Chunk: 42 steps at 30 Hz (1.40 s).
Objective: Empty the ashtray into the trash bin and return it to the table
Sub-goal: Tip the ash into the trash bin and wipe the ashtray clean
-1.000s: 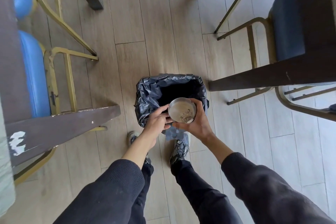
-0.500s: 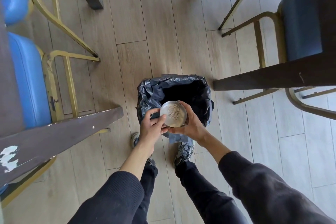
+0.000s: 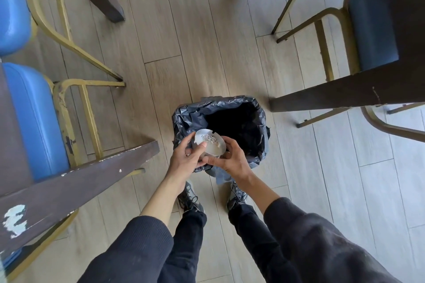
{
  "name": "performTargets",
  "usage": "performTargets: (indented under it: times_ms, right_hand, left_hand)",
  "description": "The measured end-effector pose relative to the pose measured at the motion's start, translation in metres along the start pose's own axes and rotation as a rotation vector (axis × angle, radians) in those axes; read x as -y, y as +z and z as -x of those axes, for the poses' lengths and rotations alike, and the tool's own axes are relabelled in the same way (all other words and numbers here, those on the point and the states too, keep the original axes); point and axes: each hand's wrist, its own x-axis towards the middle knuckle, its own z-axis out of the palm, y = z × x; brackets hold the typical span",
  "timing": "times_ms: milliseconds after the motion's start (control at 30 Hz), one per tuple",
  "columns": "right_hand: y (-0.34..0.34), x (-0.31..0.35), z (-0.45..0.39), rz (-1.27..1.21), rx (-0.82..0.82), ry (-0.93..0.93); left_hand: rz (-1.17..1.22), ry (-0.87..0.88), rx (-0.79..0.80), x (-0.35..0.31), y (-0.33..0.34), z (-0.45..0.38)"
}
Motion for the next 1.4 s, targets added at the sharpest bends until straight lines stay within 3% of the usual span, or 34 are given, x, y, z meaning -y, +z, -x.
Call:
performTargets:
  times_ms: [467,667,867,1133,1400]
  right_hand:
    - [-0.001,0.005,0.008,-0.289,-0.019,0.131]
    - [0.010,0.018,0.023,-0.403,0.013,0.136]
    - [0.016,0.014,0.020,-0.483,-0.087,0.164]
    - [0.023,0.009,0.019,-0.405,-0.124,0.258]
    - [0.032,0.012,0.016,-0.322,-0.143,0.197]
  left_hand:
    - [-0.419,0.009,0.130,-0.016,-0.027,-0.014]
    - [-0.578,0.087,0.064,-0.027,-0.017,-0.013]
    - [-0.735,0.153,0.033,-0.037,-0.003,-0.022]
    - [-0.712,0.067,-0.022,-0.027,-0.002,-0.028]
    - [-0.495,-0.005,-0.009,-0.023,-0.007,-0.028]
